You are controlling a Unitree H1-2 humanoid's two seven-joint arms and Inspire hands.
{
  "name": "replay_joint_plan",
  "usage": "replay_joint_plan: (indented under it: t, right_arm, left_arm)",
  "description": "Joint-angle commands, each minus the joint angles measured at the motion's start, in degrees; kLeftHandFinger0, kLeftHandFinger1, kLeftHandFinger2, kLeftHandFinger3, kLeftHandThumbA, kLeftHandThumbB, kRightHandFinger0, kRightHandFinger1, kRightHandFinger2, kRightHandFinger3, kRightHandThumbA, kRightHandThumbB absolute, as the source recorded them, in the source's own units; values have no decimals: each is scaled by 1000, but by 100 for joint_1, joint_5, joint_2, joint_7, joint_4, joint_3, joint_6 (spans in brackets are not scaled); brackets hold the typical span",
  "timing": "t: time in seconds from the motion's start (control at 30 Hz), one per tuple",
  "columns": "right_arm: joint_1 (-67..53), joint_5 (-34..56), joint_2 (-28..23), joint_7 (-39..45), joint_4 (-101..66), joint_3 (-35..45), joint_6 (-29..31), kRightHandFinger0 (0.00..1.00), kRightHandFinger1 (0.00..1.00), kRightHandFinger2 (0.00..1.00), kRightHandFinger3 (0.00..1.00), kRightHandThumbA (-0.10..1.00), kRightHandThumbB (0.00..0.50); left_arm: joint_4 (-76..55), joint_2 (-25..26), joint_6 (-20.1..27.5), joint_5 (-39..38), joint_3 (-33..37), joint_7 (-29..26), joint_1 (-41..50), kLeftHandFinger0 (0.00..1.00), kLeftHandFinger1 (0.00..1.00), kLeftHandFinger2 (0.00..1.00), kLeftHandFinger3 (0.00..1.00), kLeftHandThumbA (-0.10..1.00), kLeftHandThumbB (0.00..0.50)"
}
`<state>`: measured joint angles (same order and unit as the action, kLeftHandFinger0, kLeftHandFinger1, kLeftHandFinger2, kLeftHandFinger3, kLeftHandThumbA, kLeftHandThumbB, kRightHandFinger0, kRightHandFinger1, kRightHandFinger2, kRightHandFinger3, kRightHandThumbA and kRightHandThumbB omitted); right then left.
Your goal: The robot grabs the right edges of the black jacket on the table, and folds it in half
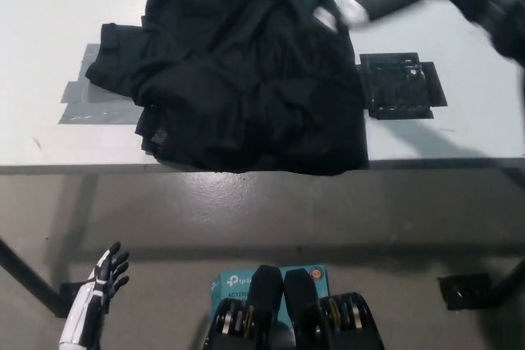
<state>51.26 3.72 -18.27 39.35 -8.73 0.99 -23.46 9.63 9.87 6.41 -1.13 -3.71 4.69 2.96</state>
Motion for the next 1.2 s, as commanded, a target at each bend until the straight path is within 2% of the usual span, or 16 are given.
replay_joint_plan:
  t: [0.0, 0.07, 0.23, 0.47, 0.5, 0.6, 0.63, 0.67, 0.7, 0.83, 0.87, 0.9, 0.93, 0.97, 1.0, 1.17]
  right_arm:
    - [-1418, 1139, -875, -829, -3080, 1718, -347, 1000, 1000, 1000, 1000, 1000, 414]
    - [-1638, 1311, -854, -860, -3190, 1869, -347, 1000, 1000, 1000, 1000, 1000, 405]
    - [-3258, 1881, -218, -1013, -3554, 2587, 314, 1000, 1000, 1000, 1000, 1000, 411]
    - [-4445, 2334, 436, -1004, -3263, 2639, 638, 1000, 1000, 1000, 1000, 1000, 410]
    - [-4534, 2299, 497, -978, -3141, 2621, 752, 1000, 1000, 1000, 1000, 1000, 378]
    - [-4793, 2144, 729, -956, -2628, 2537, 1067, 1000, 1000, 1000, 1000, 1000, 377]
    - [-4864, 2026, 860, -966, -2204, 2487, 1250, 1000, 1000, 1000, 1000, 1000, 357]
    - [-4932, 1819, 1029, -1039, -1690, 2414, 1460, 1000, 1000, 1000, 1000, 1000, 291]
    - [-4943, 1609, 1162, -1044, -885, 2335, 1817, 1000, 1000, 1000, 1000, 1000, 258]
    - [-4935, 1206, 1329, -1191, 487, 2093, 2196, 1000, 1000, 1000, 1000, 1000, 169]
    - [-4887, 1077, 1468, -1326, 988, 2038, 2448, 1000, 1000, 1000, 1000, 1000, 95]
    - [-4863, 936, 1502, -1362, 1321, 1948, 2694, 1000, 1000, 1000, 1000, 1000, 52]
    - [-4856, 925, 1500, -1372, 1383, 1929, 2756, 1000, 1000, 1000, 1000, 1000, 49]
    - [-4806, 479, 1488, -1610, 1971, 1735, 3127, 1000, 1000, 1000, 1000, 1000, 124]
    - [-4770, 234, 1474, -1748, 2353, 1614, 3380, 1000, 1000, 1000, 1000, 1000, 143]
    - [-4616, -134, 1359, -2030, 3006, 1354, 4094, 1000, 1000, 1000, 1000, 999, 177]
  left_arm:
    - [11, 21, 556, -17, 83, 107, -114, 1000, 1000, 1000, 1000, 1000, 188]
    - [9, 34, 546, -12, 86, 114, -154, 1000, 1000, 1000, 1000, 1000, 188]
    - [15, 73, 378, 36, 72, 77, -399, 1000, 1000, 1000, 1000, 1000, 209]
    - [17, 85, 357, -40, 46, 108, -499, 1000, 1000, 1000, 1000, 1000, 207]
    - [48, 79, 375, -45, 40, 101, -531, 1000, 1000, 1000, 1000, 1000, 220]
    - [150, 79, 450, -58, 20, 87, -611, 1000, 1000, 1000, 1000, 1000, 214]
    - [146, 87, 449, -74, 11, 96, -618, 1000, 1000, 1000, 1000, 1000, 222]
    - [123, 97, 443, -98, -6, 102, -626, 1000, 1000, 1000, 1000, 1000, 219]
    - [102, 86, 433, -163, -24, 123, -644, 1000, 1000, 1000, 1000, 1000, 207]
    - [151, 59, 491, -138, -10, 98, -665, 1000, 1000, 1000, 1000, 1000, 203]
    - [124, 68, 457, -99, 11, 94, -657, 1000, 1000, 1000, 1000, 1000, 199]
    - [125, 55, 455, -124, 8, 101, -658, 1000, 1000, 1000, 1000, 1000, 203]
    - [125, 54, 454, -127, 8, 102, -659, 1000, 1000, 1000, 1000, 1000, 202]
    - [138, 32, 473, -115, 18, 91, -634, 1000, 1000, 1000, 1000, 1000, 205]
    - [148, 14, 491, -109, 17, 75, -597, 1000, 1000, 1000, 1000, 1000, 212]
    - [340, 69, 486, -148, -54, 66, -546, 1000, 1000, 1000, 1000, 1000, 206]
